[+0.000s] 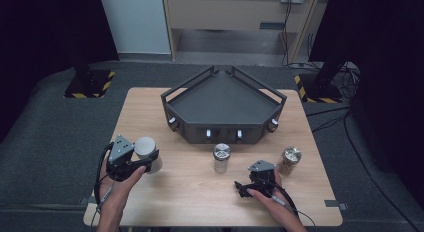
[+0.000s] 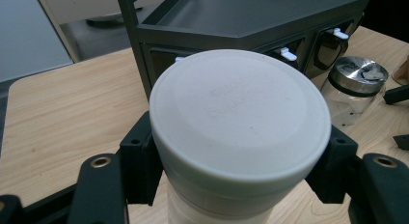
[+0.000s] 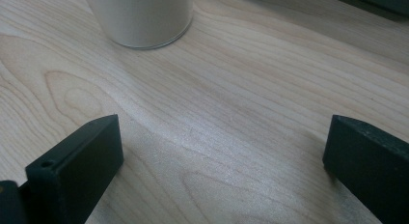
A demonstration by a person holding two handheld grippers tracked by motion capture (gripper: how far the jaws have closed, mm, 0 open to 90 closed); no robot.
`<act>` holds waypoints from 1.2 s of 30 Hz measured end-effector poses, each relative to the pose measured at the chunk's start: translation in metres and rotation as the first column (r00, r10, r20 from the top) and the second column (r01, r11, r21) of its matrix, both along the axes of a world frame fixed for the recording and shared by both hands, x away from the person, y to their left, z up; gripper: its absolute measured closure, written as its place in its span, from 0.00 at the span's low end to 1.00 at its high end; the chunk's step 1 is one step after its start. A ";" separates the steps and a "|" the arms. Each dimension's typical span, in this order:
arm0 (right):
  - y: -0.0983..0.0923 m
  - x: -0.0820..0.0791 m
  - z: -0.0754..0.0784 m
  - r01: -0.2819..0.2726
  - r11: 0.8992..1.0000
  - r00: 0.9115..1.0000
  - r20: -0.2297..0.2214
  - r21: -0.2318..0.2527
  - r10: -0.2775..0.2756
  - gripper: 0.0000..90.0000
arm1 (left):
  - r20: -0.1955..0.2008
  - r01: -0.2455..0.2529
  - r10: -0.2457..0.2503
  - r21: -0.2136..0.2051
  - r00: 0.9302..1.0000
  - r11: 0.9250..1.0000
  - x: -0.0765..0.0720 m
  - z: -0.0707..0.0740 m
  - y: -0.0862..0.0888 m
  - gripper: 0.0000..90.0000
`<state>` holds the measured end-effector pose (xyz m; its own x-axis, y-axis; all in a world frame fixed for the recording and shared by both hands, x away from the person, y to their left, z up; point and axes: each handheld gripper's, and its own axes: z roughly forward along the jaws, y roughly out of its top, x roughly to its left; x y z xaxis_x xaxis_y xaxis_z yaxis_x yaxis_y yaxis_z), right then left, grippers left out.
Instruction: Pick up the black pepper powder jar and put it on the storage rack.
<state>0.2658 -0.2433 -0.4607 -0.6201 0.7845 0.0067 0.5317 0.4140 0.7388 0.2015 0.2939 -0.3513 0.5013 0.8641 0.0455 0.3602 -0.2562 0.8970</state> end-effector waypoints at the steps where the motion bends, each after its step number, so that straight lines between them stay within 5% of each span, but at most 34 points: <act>1: 0.000 0.000 0.000 0.000 1.000 1.000 0.000 0.000 0.000 0.01 | 0.000 0.003 -0.003 0.000 1.000 1.000 0.001 0.001 -0.001 0.36; 15: 0.000 0.000 0.000 -0.002 1.000 1.000 0.001 -0.001 0.002 0.01 | 0.009 0.043 -0.043 -0.010 0.999 0.999 0.015 0.019 -0.002 0.36; 36: 0.000 0.000 0.000 0.000 1.000 1.000 0.000 0.000 0.000 0.01 | 0.012 0.097 -0.097 0.027 0.995 0.995 0.042 0.055 -0.016 0.36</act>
